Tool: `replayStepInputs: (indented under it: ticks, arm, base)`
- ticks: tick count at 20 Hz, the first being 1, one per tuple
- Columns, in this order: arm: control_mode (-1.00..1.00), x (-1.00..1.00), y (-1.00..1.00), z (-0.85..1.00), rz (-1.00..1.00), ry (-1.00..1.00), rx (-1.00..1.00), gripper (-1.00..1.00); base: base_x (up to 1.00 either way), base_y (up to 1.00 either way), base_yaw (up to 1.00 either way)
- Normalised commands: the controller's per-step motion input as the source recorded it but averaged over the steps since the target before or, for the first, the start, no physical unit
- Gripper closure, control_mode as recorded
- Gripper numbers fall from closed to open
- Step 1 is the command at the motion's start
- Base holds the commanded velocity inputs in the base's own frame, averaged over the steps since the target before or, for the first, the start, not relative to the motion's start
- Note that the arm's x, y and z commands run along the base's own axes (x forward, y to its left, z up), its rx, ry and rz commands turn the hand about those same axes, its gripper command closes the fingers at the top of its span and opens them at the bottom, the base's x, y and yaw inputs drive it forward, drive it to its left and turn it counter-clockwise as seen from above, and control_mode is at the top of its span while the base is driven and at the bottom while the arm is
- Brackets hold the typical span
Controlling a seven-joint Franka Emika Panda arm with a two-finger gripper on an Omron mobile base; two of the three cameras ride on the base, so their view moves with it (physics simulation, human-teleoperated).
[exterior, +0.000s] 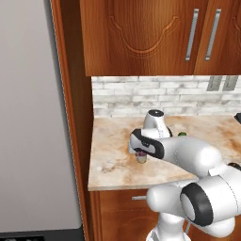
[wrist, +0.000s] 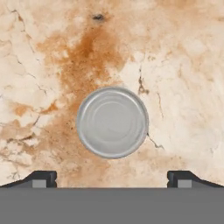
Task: Restock the canned food cabinet by taking the new fresh canned food from the counter and placing it in the cabinet. Then, take the old canned food from the cabinet and place it on the counter.
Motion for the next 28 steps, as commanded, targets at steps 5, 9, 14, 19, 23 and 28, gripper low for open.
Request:
replayStepInputs:
  ticks: [5, 9, 14, 19, 23, 28]
  arm:
    - [-1.00, 0.31, 0.01, -0.19, 0.00, 0.00, -0.01, -1.00]
    - [-1.00, 0.26, 0.04, -0.19, 0.00, 0.00, 0.00, -1.00]
    - [-1.00, 0.18, 0.00, -0.25, 0.00, 0.00, 0.00, -1.00]
    - [-1.00, 0.05, 0.00, -0.23, 0.00, 0.00, -0.02, 1.00]
    - [-1.00, 0.00, 0.00, 0.00, 0.00, 0.01, 0.00, 1.00]
    - [-1.00, -0.25, 0.00, 0.00, 0.00, -0.06, 0.00, 1.00]
  base:
    - [0.00, 0.00, 0.00]
    - [0.00, 0.00, 0.00]
    - [0.00, 0.00, 0.00]
    - [0.00, 0.00, 0.00]
    - [0.00, 0.00, 0.00]
    - [0.00, 0.00, 0.00]
